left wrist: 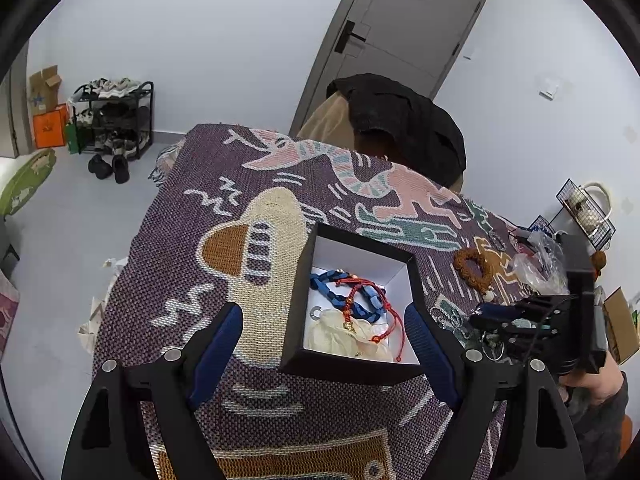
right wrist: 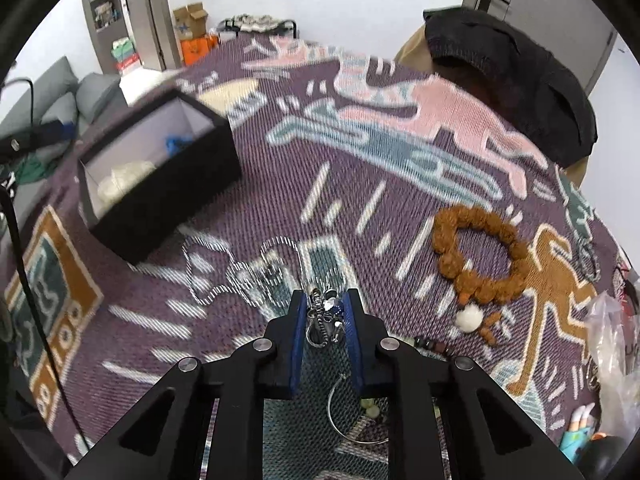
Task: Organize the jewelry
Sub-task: 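Lower the right tool onto the silver chains and close it, then lift the silver chain and drop it into the black box with the right tool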
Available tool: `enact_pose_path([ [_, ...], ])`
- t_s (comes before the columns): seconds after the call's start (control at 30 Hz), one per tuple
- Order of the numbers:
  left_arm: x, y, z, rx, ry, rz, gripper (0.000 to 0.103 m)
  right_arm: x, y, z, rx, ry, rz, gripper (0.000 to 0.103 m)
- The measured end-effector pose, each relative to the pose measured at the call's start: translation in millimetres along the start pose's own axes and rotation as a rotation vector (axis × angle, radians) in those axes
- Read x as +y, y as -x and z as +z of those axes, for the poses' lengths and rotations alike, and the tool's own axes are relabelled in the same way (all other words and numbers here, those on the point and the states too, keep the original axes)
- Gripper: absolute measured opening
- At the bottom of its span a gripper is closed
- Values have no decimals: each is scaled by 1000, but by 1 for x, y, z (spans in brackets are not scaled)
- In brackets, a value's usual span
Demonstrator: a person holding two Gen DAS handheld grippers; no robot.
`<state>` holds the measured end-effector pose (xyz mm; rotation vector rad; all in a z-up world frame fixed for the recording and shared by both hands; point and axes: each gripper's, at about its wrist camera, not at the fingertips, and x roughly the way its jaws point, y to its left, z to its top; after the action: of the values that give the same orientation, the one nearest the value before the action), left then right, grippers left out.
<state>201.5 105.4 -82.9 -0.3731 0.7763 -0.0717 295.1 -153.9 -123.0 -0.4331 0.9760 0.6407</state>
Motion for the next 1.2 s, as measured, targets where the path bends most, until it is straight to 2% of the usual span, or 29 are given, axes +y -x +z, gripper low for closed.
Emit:
enact_pose_path([
  [0.27,7,4,1,-11,18,0,84,16,53,27,-118,27,-5,20],
  [0.53,9,12,0,-23,18,-7,84,32,132,65,-281,66,-49,20],
  [0.77,11,19,0,-34,23,-13,84,50,201,96,-406,107,-136,20],
  [1.2,8,15,-8,-6,9,-16,84,85,287,145,-537,195,-267,20],
])
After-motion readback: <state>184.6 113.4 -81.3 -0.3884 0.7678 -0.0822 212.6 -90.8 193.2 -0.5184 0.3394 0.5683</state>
